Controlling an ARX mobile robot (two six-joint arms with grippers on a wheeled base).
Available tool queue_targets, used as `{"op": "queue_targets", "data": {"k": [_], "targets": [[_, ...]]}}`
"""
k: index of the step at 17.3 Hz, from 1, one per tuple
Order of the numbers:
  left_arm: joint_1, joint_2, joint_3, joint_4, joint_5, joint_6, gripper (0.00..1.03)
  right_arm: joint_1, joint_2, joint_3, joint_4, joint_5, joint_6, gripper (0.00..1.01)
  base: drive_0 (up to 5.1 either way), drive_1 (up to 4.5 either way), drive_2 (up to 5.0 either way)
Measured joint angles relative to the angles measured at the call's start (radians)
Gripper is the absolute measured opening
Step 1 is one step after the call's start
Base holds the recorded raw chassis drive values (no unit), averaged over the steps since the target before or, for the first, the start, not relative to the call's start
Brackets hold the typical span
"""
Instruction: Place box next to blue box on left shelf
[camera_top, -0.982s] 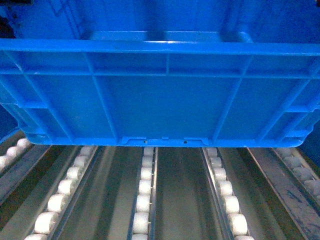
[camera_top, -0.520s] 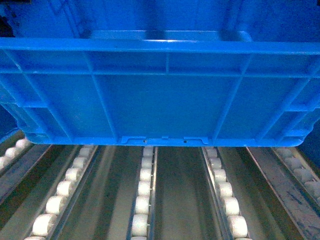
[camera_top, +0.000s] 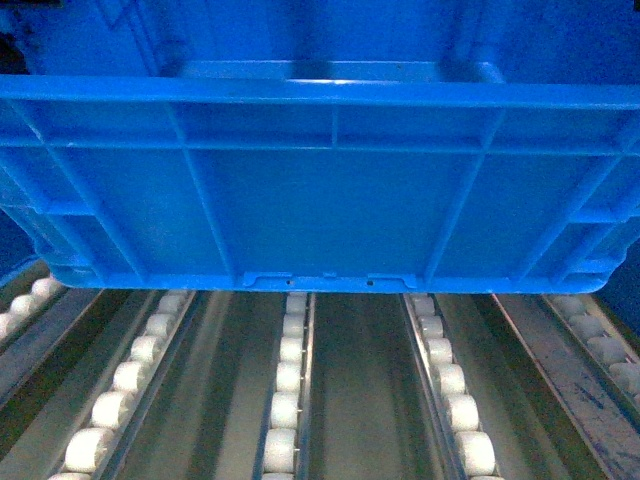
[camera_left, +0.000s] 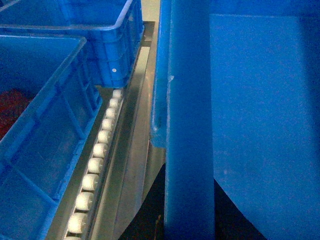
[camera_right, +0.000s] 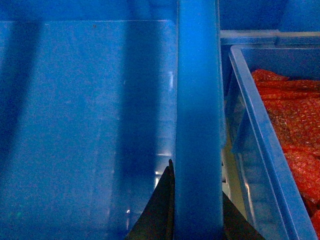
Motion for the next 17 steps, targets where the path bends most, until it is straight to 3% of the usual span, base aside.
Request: {"op": "queue_targets", "data": {"k": [17], "targets": [[0.000,0.000,0.000,0.000,0.000,0.000,0.08,0.000,0.000,0.000,0.000,0.000,0.000,0.08,0.0,0.00,0.0]]}}
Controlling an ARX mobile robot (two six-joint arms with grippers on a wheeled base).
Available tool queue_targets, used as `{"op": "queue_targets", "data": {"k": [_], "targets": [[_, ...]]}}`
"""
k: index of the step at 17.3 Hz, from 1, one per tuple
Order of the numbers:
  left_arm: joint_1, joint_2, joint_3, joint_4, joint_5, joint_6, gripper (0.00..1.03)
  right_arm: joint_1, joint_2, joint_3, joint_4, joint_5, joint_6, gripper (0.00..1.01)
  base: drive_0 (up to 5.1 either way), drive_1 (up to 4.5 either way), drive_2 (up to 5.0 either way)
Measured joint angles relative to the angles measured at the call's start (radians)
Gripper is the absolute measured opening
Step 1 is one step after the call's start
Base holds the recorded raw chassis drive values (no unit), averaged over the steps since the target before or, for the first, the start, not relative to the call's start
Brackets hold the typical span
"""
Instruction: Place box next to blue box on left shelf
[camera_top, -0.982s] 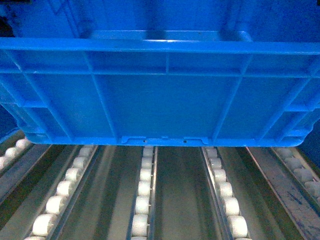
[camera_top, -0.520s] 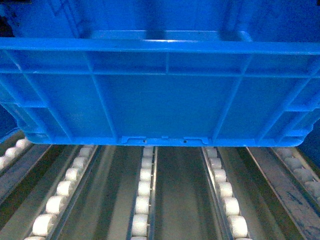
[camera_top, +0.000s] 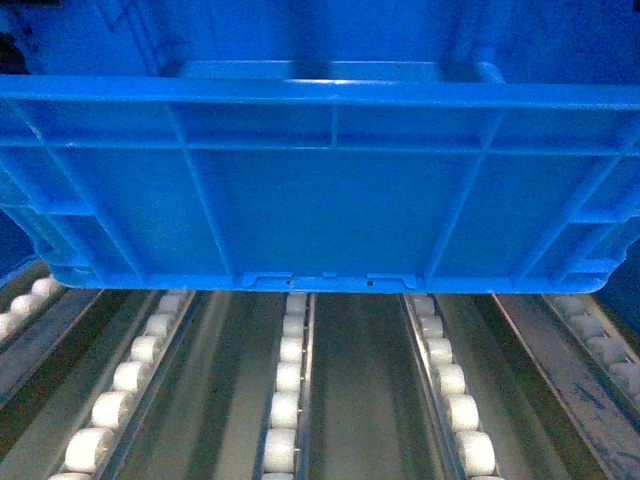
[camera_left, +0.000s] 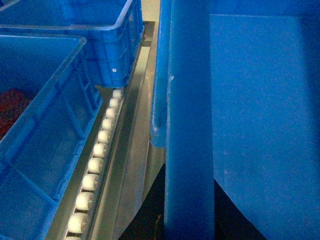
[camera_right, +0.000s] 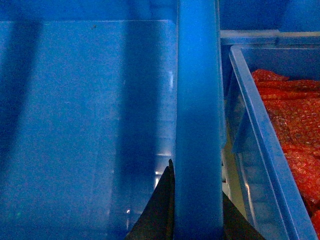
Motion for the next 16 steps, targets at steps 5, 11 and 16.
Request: {"op": "queue_targets", "data": {"k": [5,11,16], "targets": [[0.000,0.000,0.000,0.000,0.000,0.000,0.08,0.000,0.000,0.000,0.000,0.000,0.000,0.08,0.0,0.00,0.0],[-0.006,0.001,-0.100,0.241,-0.023,0.022,0.08,0.015,0.000,-0.067,0.186,0.085,-0.019,0.08,0.0,0.00,0.0],[0.061,0.035,-0.077,-0.043,0.026,0.029,0.08,0.053,0.102,-0.048,-0.043,-0.036,0.091,0.07,0.0,0.00,0.0]]}}
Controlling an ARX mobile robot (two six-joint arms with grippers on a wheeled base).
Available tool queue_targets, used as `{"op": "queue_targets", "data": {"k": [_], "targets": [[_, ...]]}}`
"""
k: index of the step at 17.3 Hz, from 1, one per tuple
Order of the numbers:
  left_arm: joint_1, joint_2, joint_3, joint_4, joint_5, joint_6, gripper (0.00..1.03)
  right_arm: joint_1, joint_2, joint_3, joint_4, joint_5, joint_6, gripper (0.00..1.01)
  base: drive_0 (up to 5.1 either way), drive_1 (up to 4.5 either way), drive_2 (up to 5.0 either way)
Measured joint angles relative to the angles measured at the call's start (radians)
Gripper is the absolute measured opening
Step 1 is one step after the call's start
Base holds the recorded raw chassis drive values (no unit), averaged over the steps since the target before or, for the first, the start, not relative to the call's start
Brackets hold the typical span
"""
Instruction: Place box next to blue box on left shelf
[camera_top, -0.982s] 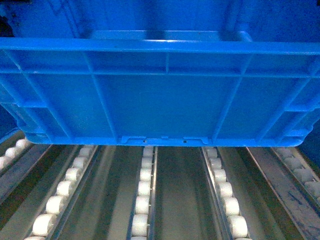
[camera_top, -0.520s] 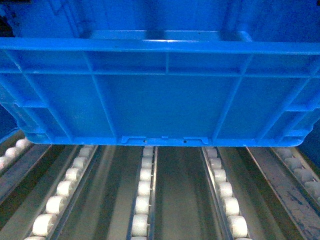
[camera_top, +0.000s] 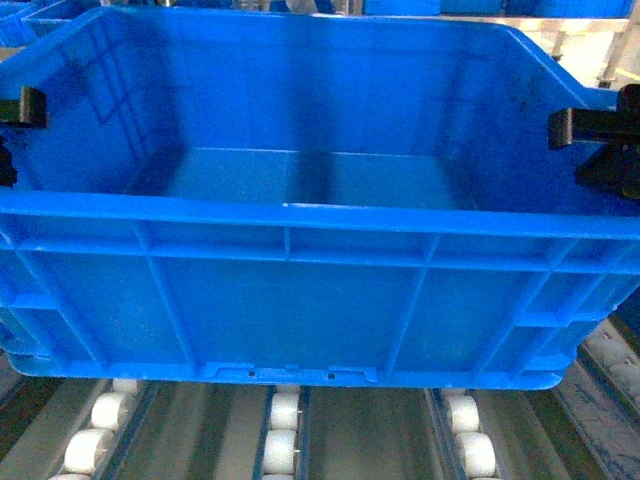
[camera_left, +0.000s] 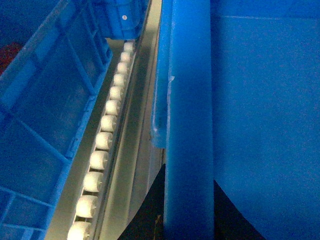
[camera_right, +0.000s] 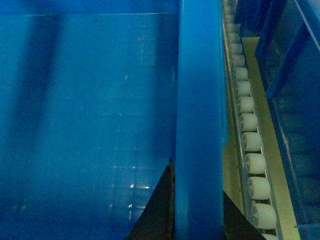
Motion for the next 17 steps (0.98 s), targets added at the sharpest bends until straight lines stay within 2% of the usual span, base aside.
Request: {"op": "queue_targets", "data": {"k": [8,11,17], "targets": [[-0.003,0.053,-0.035,-0.061,0.030,-0.056,0.08,0.000,0.057,-0.016,-0.002,-0.005,-0.008,0.07,0.0,0.00,0.0],[0.013,0.089,-0.055,-0.049,0.026,-0.075,0.08,0.007,0.063,-0.014,-0.001,0.000,-0.032,0.07,0.0,0.00,0.0],[0.061,0.103,-0.063,-0.021,0.042,-0.033,0.08,0.045,0.064,-0.010,-0.013,0.010,-0.021,0.07,0.0,0.00,0.0]]}}
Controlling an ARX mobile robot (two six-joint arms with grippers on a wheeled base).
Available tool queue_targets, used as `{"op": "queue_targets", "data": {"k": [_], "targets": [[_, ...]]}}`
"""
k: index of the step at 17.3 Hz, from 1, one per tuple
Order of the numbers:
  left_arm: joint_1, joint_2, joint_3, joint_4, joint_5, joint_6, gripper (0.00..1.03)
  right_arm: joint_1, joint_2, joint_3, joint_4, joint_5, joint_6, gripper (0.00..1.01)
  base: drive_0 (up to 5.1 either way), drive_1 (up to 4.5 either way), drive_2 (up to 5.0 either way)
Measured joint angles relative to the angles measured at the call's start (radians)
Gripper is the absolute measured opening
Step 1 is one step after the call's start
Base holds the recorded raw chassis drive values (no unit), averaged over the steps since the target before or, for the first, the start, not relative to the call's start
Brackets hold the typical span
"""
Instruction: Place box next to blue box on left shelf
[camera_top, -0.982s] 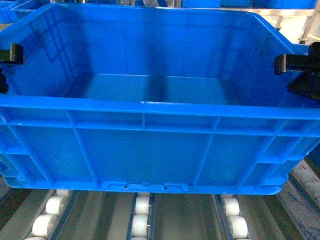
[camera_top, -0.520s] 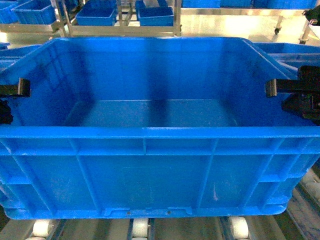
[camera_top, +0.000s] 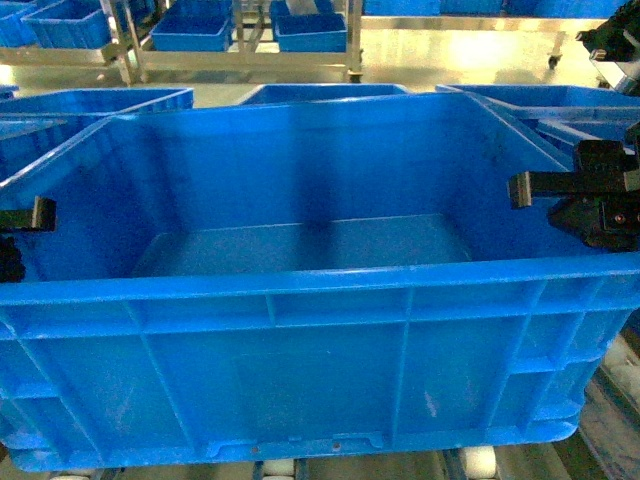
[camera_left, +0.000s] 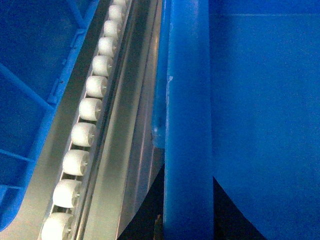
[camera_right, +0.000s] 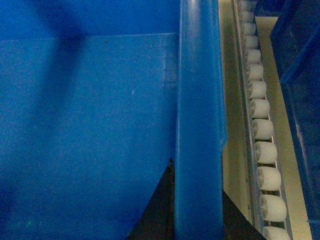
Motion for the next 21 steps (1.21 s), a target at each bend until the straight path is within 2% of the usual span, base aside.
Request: {"op": "queue_targets", "data": {"k": [3,4,5,7,8,9,10,11,14,15,16,17,18,20,21], "targets": [[0.004,0.002,0.000,0.003,0.005,0.006,0.08,0.001,0.001,0.008,-0.025,0.006,0.000,0.10,0.0,0.00,0.0],[-0.005,0.006,0.000,0.016,-0.027,0.021,0.17,0.013,0.003,0.009,-0.045,-0.007,0.007,0.26,0.0,0.00,0.0],[-0.029,0.016,0.000,0.044,-0.079,0.055,0.31,0.034,0.008,0.005,-0.061,0.004,0.011,0.40,0.0,0.00,0.0],[-0.042,0.018,0.002,0.061,-0.071,0.056,0.57,0.036,0.013,0.005,-0.047,-0.036,0.034,0.65,0.0,0.00,0.0],[-0.043,0.018,0.001,0.069,-0.060,0.054,0.64,0.042,0.014,0.005,-0.043,-0.040,0.045,0.74,0.0,0.00,0.0],[-0.045,0.018,-0.001,0.118,-0.036,0.038,0.79,0.048,0.014,0.005,-0.039,-0.039,0.043,0.87,0.0,0.00,0.0],[-0.045,0.018,-0.002,0.148,-0.035,0.025,0.88,0.054,0.014,0.005,-0.036,-0.039,0.043,0.96,0.0,0.00,0.0],[-0.045,0.013,-0.002,0.148,-0.032,0.019,1.00,0.059,0.014,0.005,-0.036,-0.038,0.043,0.98,0.0,0.00,0.0],[-0.045,0.013,-0.002,0.148,-0.032,0.009,0.98,0.059,0.014,0.005,-0.036,-0.037,0.044,0.98,0.0,0.00,0.0],[-0.045,0.017,-0.018,0.218,-0.024,0.012,0.97,0.063,0.023,-0.017,0.063,-0.001,0.024,0.96,0.0,0.00,0.0],[-0.034,0.033,-0.140,0.584,0.031,0.035,0.84,0.078,0.035,-0.143,0.410,0.150,-0.035,0.86,0.0,0.00,0.0],[-0.031,0.027,-0.227,0.739,0.042,0.048,0.77,0.077,0.032,-0.238,0.589,0.216,-0.078,0.79,0.0,0.00,0.0],[-0.024,0.013,-0.302,0.869,0.055,0.061,0.70,0.063,0.009,-0.320,0.725,0.258,-0.103,0.72,0.0,0.00,0.0],[-0.007,-0.061,-0.398,1.040,0.060,0.061,0.54,0.008,-0.090,-0.462,0.982,0.256,-0.146,0.53,0.0,0.00,0.0],[0.005,-0.107,-0.430,1.088,0.064,0.061,0.44,-0.016,-0.138,-0.499,1.035,0.243,-0.153,0.46,0.0,0.00,0.0]]}}
